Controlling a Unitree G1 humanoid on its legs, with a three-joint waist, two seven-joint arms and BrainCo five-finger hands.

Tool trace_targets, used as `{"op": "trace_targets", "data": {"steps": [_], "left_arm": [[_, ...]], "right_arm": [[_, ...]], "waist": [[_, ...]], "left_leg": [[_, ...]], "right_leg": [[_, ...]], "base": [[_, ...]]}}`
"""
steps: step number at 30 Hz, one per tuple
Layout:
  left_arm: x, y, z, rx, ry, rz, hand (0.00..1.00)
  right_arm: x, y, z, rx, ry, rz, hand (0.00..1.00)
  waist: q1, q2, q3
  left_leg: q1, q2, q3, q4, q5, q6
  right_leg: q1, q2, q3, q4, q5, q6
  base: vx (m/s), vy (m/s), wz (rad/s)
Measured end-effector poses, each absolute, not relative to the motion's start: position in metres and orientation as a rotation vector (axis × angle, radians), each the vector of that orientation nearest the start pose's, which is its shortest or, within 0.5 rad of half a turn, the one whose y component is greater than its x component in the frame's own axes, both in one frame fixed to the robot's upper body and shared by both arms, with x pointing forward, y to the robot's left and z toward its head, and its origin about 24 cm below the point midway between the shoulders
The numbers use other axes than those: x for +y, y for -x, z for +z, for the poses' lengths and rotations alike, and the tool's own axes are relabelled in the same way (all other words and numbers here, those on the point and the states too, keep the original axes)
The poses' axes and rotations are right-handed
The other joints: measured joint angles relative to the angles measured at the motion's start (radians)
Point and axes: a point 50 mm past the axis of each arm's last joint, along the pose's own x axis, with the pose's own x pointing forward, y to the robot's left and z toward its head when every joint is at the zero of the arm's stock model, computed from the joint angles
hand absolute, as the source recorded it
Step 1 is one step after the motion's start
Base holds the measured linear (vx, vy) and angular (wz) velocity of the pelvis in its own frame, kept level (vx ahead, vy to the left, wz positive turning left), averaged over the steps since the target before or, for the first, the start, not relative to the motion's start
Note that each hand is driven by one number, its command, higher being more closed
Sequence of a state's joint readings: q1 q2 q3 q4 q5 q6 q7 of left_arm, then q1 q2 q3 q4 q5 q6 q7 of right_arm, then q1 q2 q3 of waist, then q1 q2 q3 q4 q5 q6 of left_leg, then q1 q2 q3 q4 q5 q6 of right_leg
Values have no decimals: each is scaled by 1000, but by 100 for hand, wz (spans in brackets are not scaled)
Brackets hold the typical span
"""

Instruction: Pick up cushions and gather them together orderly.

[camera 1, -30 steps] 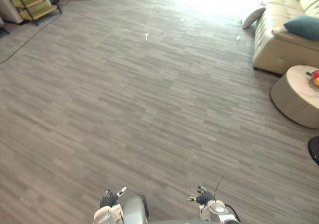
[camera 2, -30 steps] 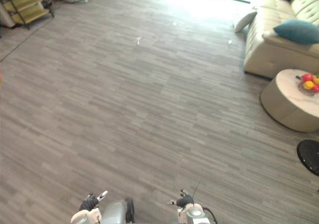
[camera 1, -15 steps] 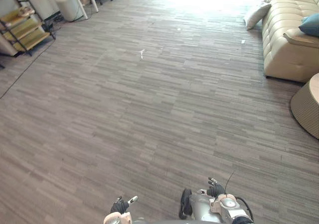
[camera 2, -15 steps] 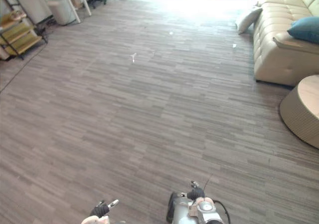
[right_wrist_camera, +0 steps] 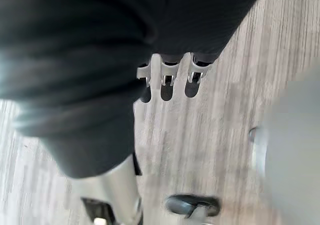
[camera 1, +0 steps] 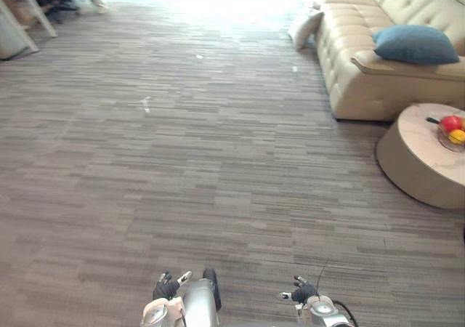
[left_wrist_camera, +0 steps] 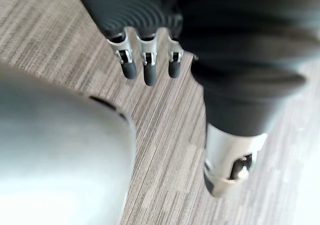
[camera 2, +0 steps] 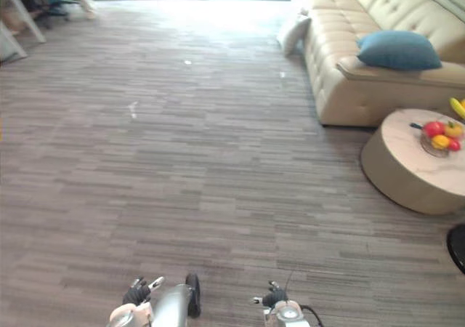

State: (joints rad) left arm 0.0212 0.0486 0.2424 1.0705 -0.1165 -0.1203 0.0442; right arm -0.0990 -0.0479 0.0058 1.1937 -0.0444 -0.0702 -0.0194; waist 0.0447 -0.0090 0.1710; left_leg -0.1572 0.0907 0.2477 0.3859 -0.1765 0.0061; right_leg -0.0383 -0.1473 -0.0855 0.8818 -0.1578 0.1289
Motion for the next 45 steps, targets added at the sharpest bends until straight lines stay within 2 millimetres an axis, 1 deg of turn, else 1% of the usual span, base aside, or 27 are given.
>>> {"op": "trace_targets", "data": {"steps": [2,3,5,7,9,11,13,14,15,16,17,19,21,24,27,29,31,32,33,34,35,37,39,41,43,44,45], "left_arm": [[199,-114,-155,972,136,345,0],[198,-113,-155,975,126,338,0],[196,-111,-157,991,114,329,0],[194,-109,-158,999,115,324,0],[193,-111,-158,999,103,307,0],[200,-108,-157,1001,89,315,0],[196,-105,-159,1008,120,337,0],[193,-102,-160,1017,125,337,0],[186,-99,-162,1030,144,331,0],[184,-98,-162,1032,154,335,0],[183,-99,-162,1026,156,333,0],[189,-102,-160,1009,154,355,0],[192,-105,-158,986,153,364,0],[195,-114,-153,934,148,366,0],[193,-119,-151,918,164,365,0],[198,-120,-150,908,152,370,0],[200,-120,-150,907,152,379,0],[201,-119,-150,911,161,393,0],[202,-120,-150,914,158,390,0],[202,-120,-151,920,157,389,0],[203,-117,-152,939,143,383,0],[204,-112,-155,967,134,378,0],[203,-105,-157,988,129,377,0],[201,-104,-158,1004,133,372,0],[199,-100,-160,1017,130,363,0],[200,-99,-160,1020,130,366,0],[200,-98,-160,1022,134,370,0]], "right_arm": [[-166,-142,-155,1024,115,11,0],[-165,-144,-154,1018,121,17,0],[-167,-150,-151,982,132,18,0],[-170,-157,-147,952,141,15,0],[-174,-163,-144,930,150,7,0],[-179,-154,-147,960,123,-25,0],[-185,-156,-146,958,119,-49,0],[-188,-156,-145,955,115,-59,0],[-196,-155,-145,958,130,-72,0],[-200,-154,-145,965,136,-82,0],[-204,-151,-146,978,146,-95,0],[-200,-145,-150,1012,137,-96,0],[-197,-140,-152,1028,131,-98,0],[-193,-136,-155,1052,121,-100,0],[-189,-136,-155,1053,119,-91,0],[-182,-134,-157,1058,123,-64,0],[-175,-134,-158,1058,109,-51,0],[-173,-139,-156,1042,105,-44,0],[-172,-139,-156,1043,102,-45,0],[-173,-138,-157,1049,101,-47,0],[-172,-138,-157,1046,103,-44,0],[-174,-137,-156,1042,116,-32,0],[-178,-143,-153,1015,135,-20,0],[-185,-149,-151,998,150,-28,0],[-188,-152,-149,986,151,-39,0],[-188,-154,-147,974,146,-42,0],[-189,-153,-148,979,144,-46,0]], "waist": [[-5,0,-4],[-4,7,-5],[-11,23,-2],[-25,30,5],[-58,23,14],[-64,-9,16],[-67,10,-6],[-66,31,-9],[-66,71,-6],[-61,96,-9],[-52,119,-4],[-47,105,8],[-47,80,16],[-27,63,19],[0,76,23],[20,65,4],[10,50,-6],[11,38,-9],[9,21,-8],[6,12,-7],[4,0,-2],[1,2,-4],[-10,21,-4],[-21,32,1],[-45,34,8],[-62,17,12],[-65,11,9]], "left_leg": [[132,-22,2,-48,-35,12],[227,-27,5,-124,-35,12],[327,-19,15,-213,-33,9],[387,-10,20,-261,-33,10],[461,-10,11,-315,-34,11],[533,-37,-23,-332,-57,8],[514,1,-64,-188,-106,-13],[422,45,-88,57,-101,-26],[312,119,-114,304,-19,-113],[256,163,-121,433,37,-141],[180,234,-87,620,30,-135],[98,266,-27,723,-29,-115],[38,257,23,659,-78,-107],[-93,152,37,262,-100,-99],[-145,90,-7,-151,68,-108],[-150,84,13,-96,175,-73],[-172,79,10,-7,143,-27],[-148,63,17,8,102,3],[-100,38,20,0,61,11],[-72,22,20,-7,39,9],[12,-17,15,-33,3,11],[143,-40,5,-88,-28,25],[299,-43,-3,-200,-35,23],[364,-37,-11,-252,-37,24],[422,-32,-14,-306,-38,23],[475,-45,-23,-333,-64,9],[513,-50,-39,-337,-109,-6]], "right_leg": [[-43,-66,-91,134,-11,-46],[-70,-88,-160,117,-51,-103],[-133,-86,-254,-18,-98,-109],[-200,-66,-319,-220,-90,-102],[-241,-12,-306,-613,75,-69],[-250,-9,-205,-700,135,-59],[-306,17,-147,-509,173,-128],[-297,23,-163,-451,120,-168],[-255,61,-183,-452,73,-176],[-229,88,-186,-459,48,-187],[-166,132,-182,-488,16,-207],[-22,163,-170,-586,0,-224],[90,169,-167,-676,9,-212],[219,164,-138,-801,9,-202],[304,166,-85,-875,-28,-157],[334,141,-36,-860,-77,-135],[299,120,-20,-744,-93,-137],[223,91,-12,-549,-90,-129],[139,49,-10,-313,-41,-48],[99,26,-8,-202,10,-7],[26,-31,-22,14,84,-1],[-24,-82,-93,150,43,-70],[-110,-96,-221,36,-66,-116],[-175,-72,-278,-148,-75,-106],[-209,-7,-290,-541,36,-59],[-218,-2,-279,-707,118,-32],[-227,-2,-262,-722,132,-36]], "base": [[652,173,17],[475,90,0],[505,42,-6],[615,-29,-3],[636,-127,31],[613,-196,47],[609,-242,27],[580,-308,8],[600,-316,9],[752,-268,-8],[638,-175,-24],[608,-138,-20],[568,-111,-7],[540,-7,-31],[553,202,-54],[543,252,-65],[584,240,-38],[585,295,-4],[587,299,9],[569,246,41],[560,182,46],[572,134,33],[634,72,19],[568,-2,22],[619,-88,45],[714,-170,61],[640,-172,63]]}}
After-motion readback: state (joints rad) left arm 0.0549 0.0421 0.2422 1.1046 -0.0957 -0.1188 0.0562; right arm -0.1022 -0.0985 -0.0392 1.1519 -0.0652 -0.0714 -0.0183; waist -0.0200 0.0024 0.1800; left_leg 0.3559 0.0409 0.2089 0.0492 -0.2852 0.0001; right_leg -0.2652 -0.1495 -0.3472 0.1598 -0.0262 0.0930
